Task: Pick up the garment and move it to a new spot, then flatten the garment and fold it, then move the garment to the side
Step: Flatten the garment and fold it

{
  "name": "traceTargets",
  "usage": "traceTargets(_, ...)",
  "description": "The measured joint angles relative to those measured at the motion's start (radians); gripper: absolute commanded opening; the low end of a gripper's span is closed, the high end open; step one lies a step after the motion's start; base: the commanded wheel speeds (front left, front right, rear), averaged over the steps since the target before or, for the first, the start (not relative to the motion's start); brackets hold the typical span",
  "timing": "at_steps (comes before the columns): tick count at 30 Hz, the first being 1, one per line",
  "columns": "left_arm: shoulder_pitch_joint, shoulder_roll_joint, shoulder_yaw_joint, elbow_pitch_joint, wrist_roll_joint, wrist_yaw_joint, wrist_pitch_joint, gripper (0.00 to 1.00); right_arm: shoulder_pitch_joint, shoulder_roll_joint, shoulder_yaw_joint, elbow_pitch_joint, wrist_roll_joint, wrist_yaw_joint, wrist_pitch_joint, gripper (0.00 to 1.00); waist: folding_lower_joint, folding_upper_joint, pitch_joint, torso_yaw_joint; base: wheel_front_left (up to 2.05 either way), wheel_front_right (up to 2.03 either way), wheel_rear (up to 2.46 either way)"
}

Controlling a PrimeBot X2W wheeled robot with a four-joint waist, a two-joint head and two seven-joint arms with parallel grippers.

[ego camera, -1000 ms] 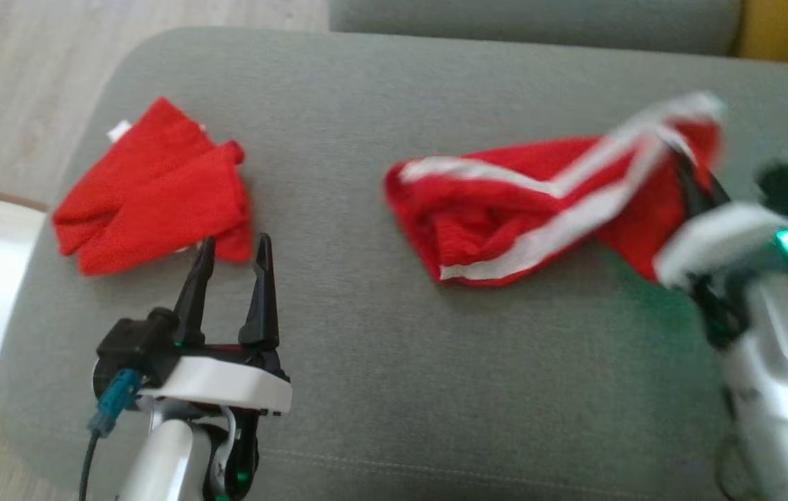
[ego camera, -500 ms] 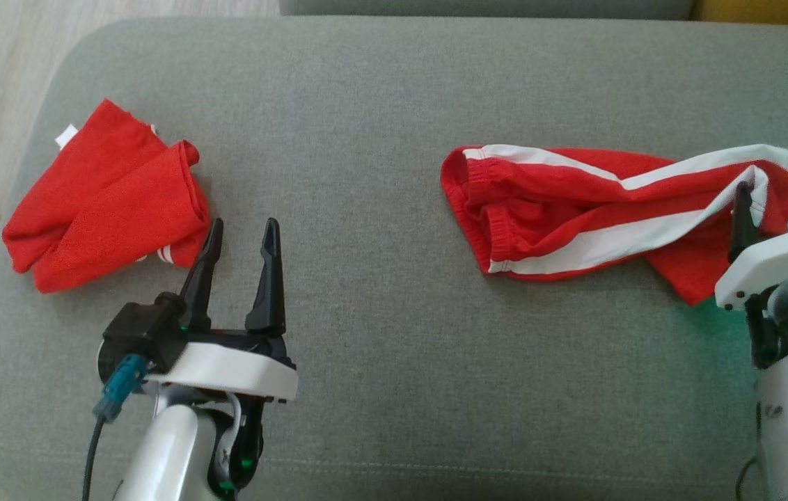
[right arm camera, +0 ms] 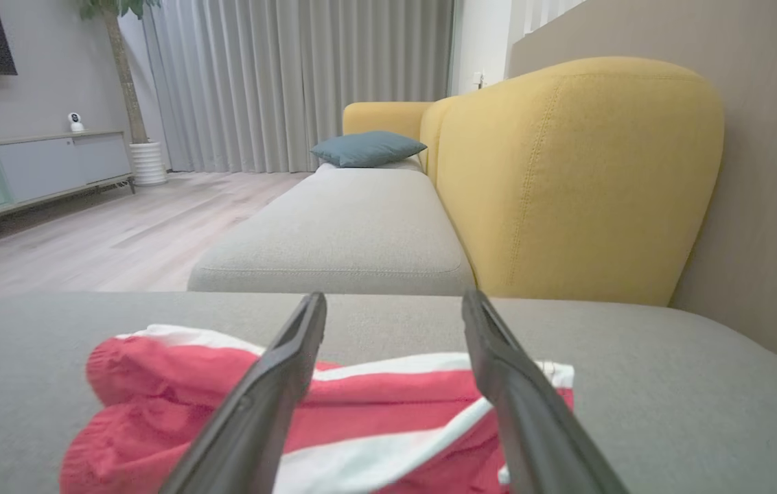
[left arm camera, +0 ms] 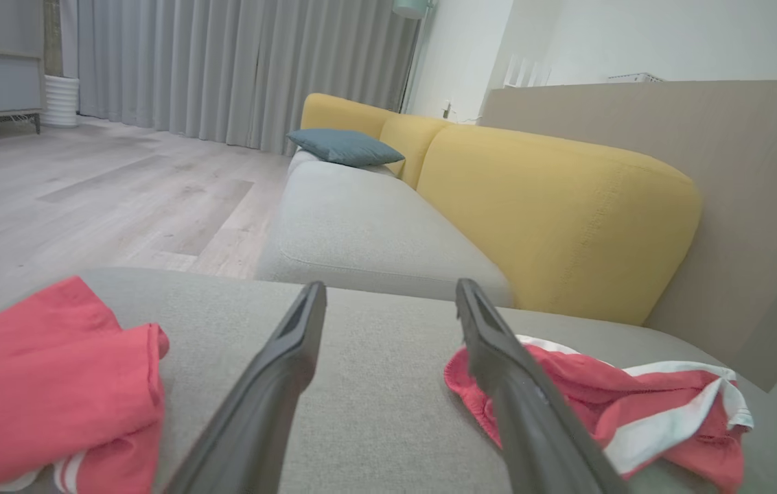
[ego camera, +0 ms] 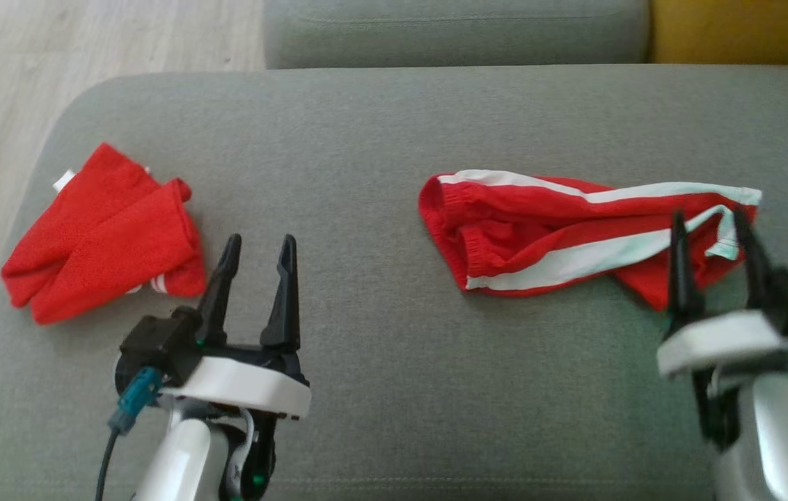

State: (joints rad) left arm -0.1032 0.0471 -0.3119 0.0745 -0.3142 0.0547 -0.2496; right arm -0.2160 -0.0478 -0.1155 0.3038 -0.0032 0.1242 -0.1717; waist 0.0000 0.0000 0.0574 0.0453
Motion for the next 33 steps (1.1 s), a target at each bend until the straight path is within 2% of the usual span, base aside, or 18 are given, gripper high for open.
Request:
traceTargets(4,0.004,0.0,-0.009,-0.005,-0.014,0.008,0.0,1.0,0.103,0.001,0.042,-0.063,0.08,0.0,-0.021,1.0,0.0,0.0,0.002,-0.023,0.0,0.0,0.0)
traceTargets(13,-0.02,0.0,-0.048,0.021,-0.024,-0.001,0.0,1.0,0.118,0.001,0.059,-0.13,0.082,0.0,-0.022,1.0,0.0,0.0,0.041,-0.054,0.0,0.0,0.0)
traceTargets(19,-0.114,0.0,-0.177,0.193,-0.025,-0.055,0.005,1.0,0.1,0.002,0.049,-0.147,0.082,0.0,-0.02,1.0,0.0,0.0,0.084,-0.087,0.0,0.0,0.0)
traceTargets(26,-0.247,-0.001,-0.29,0.378,-0.093,-0.076,0.081,1.0,0.073,0.002,0.054,-0.156,0.082,0.0,-0.019,1.0,0.0,0.0,0.141,-0.137,0.0,0.0,0.0)
traceTargets(29,-0.295,-0.001,-0.327,0.424,-0.125,-0.093,0.081,1.0,0.063,0.002,0.061,-0.157,0.083,0.0,-0.019,1.0,0.0,0.0,0.165,-0.157,0.0,0.0,0.0)
traceTargets(33,-0.355,-0.002,-0.366,0.491,-0.133,-0.095,0.072,1.0,0.052,0.002,0.067,-0.162,0.089,0.0,-0.022,1.0,0.0,0.0,0.193,-0.181,0.0,0.0,0.0)
